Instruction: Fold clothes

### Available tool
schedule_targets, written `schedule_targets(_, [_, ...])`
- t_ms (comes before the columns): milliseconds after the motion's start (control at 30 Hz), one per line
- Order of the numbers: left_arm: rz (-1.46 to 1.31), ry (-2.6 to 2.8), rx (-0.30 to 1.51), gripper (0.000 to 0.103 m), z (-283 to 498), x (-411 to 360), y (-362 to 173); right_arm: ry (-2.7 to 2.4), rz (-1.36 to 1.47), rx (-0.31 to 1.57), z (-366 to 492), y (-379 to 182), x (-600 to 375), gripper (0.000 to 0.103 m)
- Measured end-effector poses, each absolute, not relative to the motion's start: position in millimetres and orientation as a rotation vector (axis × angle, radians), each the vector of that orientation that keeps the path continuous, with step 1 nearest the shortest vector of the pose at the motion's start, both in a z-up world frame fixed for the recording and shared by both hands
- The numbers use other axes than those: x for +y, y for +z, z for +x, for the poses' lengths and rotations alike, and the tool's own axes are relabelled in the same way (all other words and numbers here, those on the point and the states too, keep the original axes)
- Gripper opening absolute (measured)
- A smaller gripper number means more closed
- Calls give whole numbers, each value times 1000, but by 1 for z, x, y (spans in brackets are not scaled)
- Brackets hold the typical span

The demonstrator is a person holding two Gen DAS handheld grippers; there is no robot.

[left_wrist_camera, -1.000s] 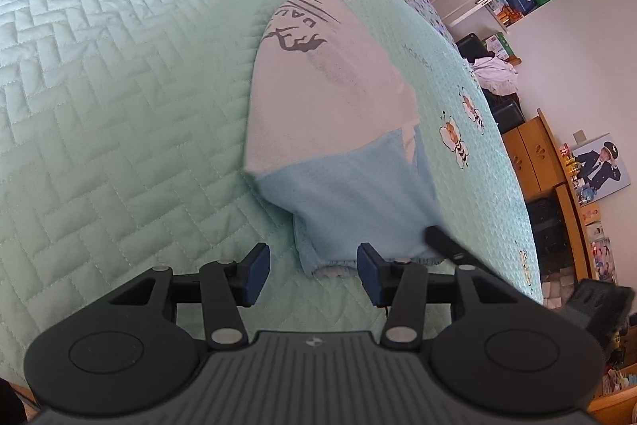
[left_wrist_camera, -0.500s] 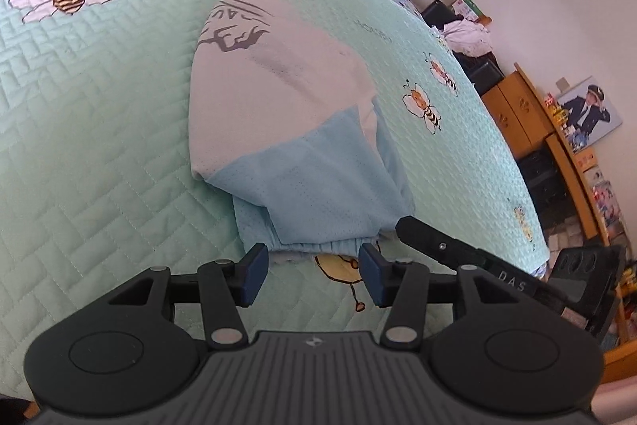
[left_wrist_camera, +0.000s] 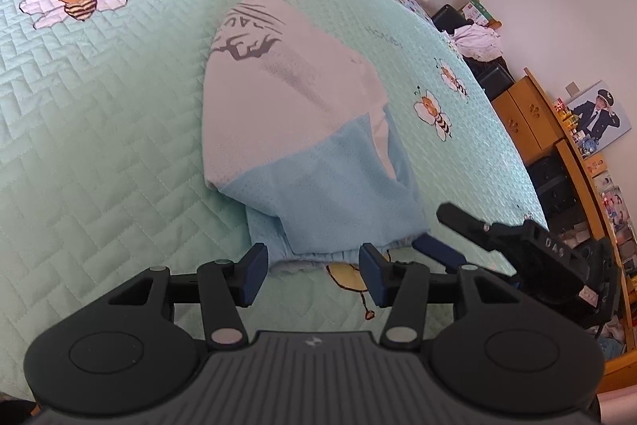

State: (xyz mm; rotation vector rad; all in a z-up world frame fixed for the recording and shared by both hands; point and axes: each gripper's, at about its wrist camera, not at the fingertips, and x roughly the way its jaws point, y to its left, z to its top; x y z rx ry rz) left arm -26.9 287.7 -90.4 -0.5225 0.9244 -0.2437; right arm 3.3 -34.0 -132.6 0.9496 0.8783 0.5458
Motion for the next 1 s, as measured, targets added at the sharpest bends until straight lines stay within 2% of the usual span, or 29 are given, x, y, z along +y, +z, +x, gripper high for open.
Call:
schedule_targets(333, [-560,-194,902,53,-29,307,-85,548,1151,969,12,-166,-32,51])
schedule_targets(500, [-590,-174,899,53,-29,316,-86,546,1147,990,21,-168,-27,51])
schedule_targets(800, [-609,-164,900,55,-30,322,-88,511,1103,896,12,-153,-37,51])
schedule_targets(833, [-603,-170,905,55,-29,320,-89,507,1103,896,14,-153,-38,48])
schedule_targets(900, [-583,-186,913,55,-27,313,-89,512,1072,895,21,-150,-35,21])
schedule_targets(1000, [-491,-221,903,55,-21,295,-81,540,981,870,26,-135,-25,8])
